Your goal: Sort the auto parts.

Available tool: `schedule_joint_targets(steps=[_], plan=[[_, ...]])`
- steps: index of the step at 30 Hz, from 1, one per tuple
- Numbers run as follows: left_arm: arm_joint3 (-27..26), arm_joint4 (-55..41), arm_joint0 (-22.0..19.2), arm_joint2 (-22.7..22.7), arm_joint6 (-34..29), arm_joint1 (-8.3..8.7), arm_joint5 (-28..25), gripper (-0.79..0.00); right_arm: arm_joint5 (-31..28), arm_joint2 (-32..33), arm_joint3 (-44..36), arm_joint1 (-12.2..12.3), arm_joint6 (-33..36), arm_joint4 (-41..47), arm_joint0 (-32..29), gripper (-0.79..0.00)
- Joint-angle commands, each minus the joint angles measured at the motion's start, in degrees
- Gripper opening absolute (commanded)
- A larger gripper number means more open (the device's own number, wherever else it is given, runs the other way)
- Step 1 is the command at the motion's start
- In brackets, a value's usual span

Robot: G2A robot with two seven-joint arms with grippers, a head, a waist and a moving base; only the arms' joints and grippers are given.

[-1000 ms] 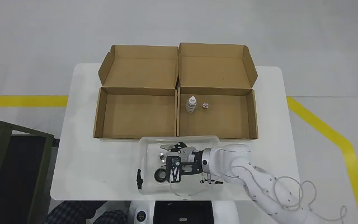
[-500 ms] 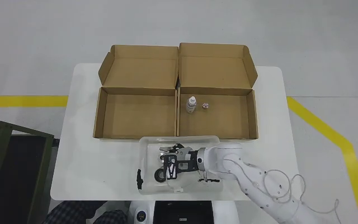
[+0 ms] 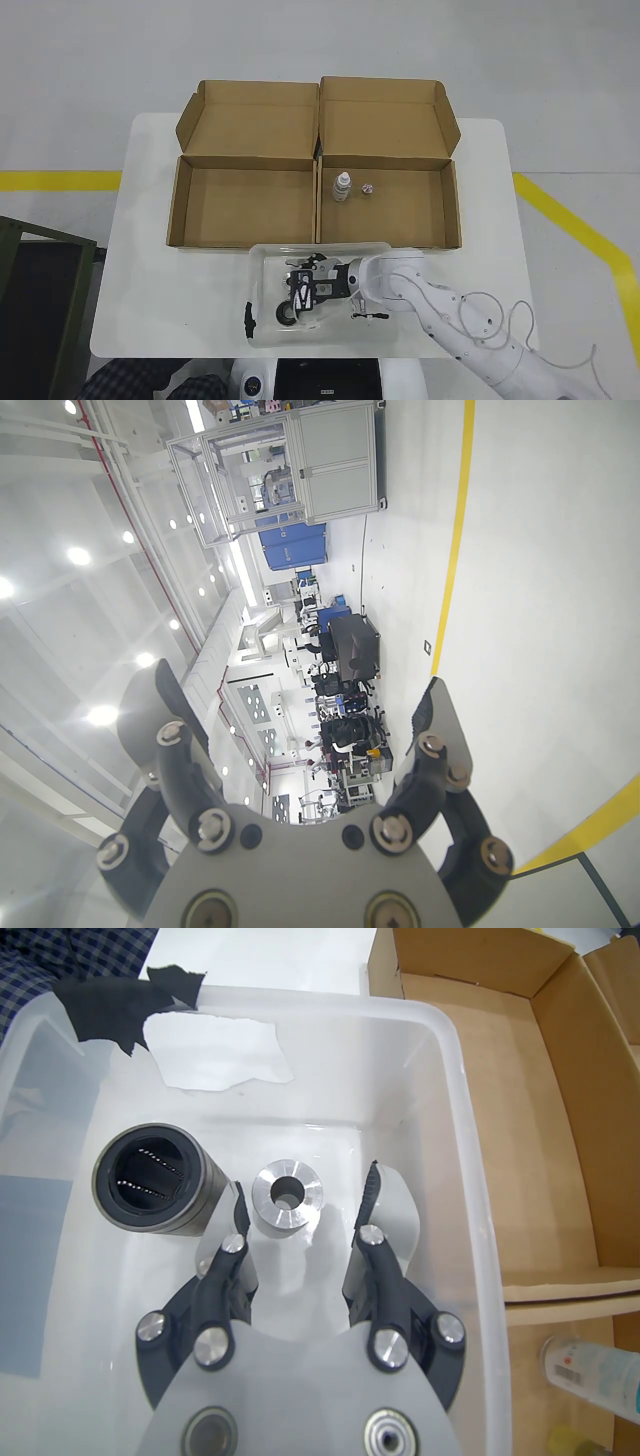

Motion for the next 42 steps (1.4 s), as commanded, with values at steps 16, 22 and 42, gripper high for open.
schedule_joint_targets(steps=[16, 22, 42], plan=[[0.0, 0.0, 0.0, 0.0, 0.0, 0.00, 0.0, 0.000, -0.3, -2.8, 4.7, -1.9, -0.5, 0.8, 2.3, -0.428], [0.0, 0.0, 0.0, 0.0, 0.0, 0.00, 0.0, 0.000, -0.7, -2.9, 5.4, -2.3, -0.6, 1.4, 2.6, -0.720], [0.0, 0.0, 0.0, 0.0, 0.0, 0.00, 0.0, 0.000, -4.2, 5.7, -7.3, 0.2, -1.2, 4.4, -2.0, -0.785]])
